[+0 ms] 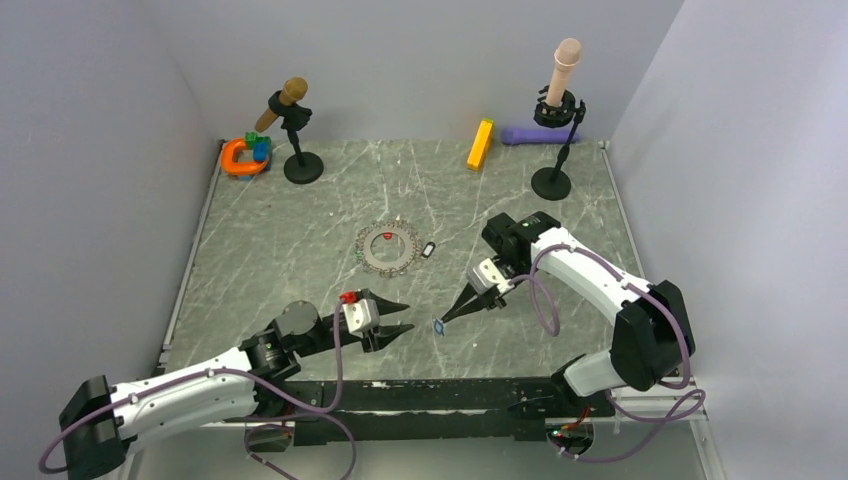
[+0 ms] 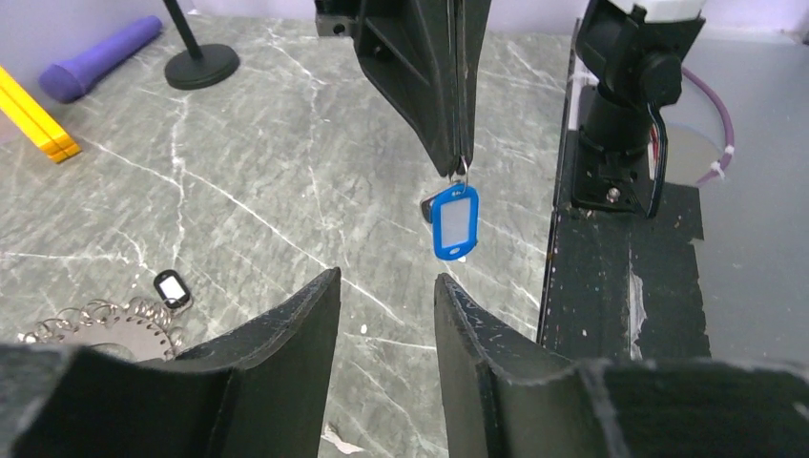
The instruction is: Put the keys on the keyring
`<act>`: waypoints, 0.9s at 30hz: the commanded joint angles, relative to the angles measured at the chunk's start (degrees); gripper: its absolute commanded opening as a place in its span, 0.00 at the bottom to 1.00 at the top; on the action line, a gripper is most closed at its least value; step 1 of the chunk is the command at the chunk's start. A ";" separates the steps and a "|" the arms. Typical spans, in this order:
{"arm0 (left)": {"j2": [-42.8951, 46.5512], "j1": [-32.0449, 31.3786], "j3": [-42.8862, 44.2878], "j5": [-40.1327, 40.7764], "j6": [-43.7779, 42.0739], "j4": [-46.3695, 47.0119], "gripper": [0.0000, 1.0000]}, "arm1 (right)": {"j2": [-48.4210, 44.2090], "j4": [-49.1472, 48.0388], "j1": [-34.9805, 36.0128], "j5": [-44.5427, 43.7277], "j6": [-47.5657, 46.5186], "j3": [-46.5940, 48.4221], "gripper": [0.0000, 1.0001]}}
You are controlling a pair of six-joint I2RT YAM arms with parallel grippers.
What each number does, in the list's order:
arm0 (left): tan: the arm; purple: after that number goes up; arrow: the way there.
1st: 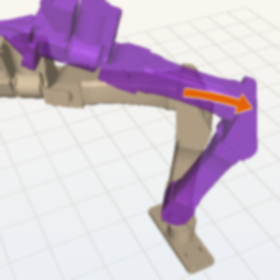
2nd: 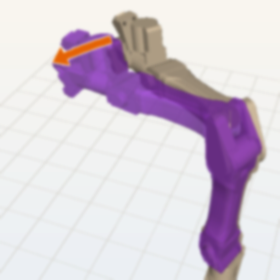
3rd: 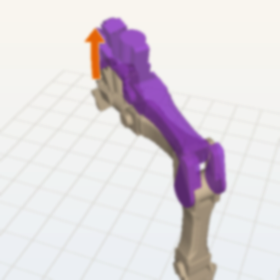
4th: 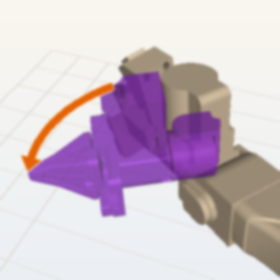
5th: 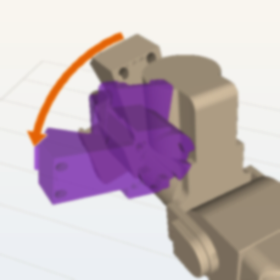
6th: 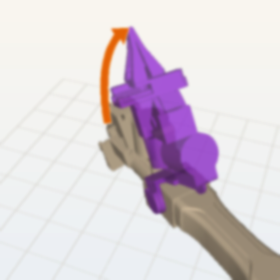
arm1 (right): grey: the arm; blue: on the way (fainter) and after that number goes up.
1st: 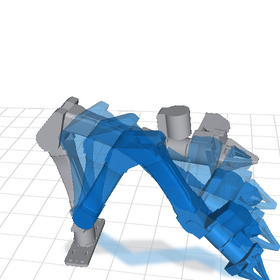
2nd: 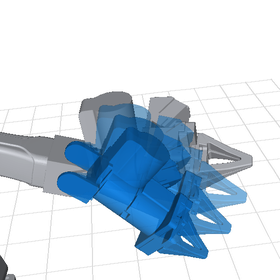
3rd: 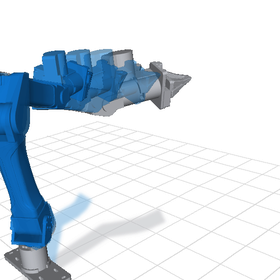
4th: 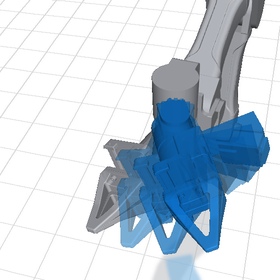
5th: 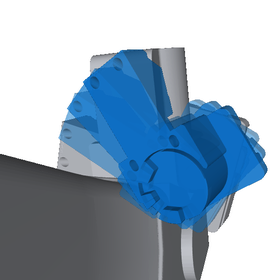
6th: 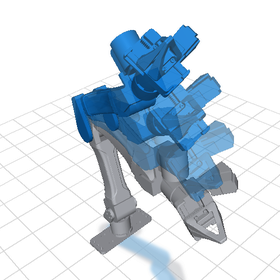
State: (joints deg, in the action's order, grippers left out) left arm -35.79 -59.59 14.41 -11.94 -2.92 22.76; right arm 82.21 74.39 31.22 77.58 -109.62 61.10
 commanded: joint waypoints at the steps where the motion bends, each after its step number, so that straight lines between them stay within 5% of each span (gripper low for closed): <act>1: -2.29 0.05 2.10 -4.44 -2.00 4.81 0.45 | -0.47 6.07 -0.04 2.01 -12.10 0.28 0.00; 11: -3.82 0.00 2.54 -5.33 -3.80 4.83 0.45 | -0.98 4.87 0.01 -2.15 -11.51 0.17 0.00; 20: -0.50 0.00 1.52 -2.64 -3.86 2.19 0.44 | -4.54 -8.95 -6.29 -10.49 27.30 1.00 0.00; 27: 3.01 0.00 -0.07 -0.58 -4.20 0.66 0.44 | -10.79 -11.20 -16.01 -25.91 39.55 -2.53 0.00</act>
State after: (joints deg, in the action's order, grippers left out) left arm -34.37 -59.59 14.76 -14.06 -6.44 23.68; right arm 75.70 66.04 19.42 62.57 -81.06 59.86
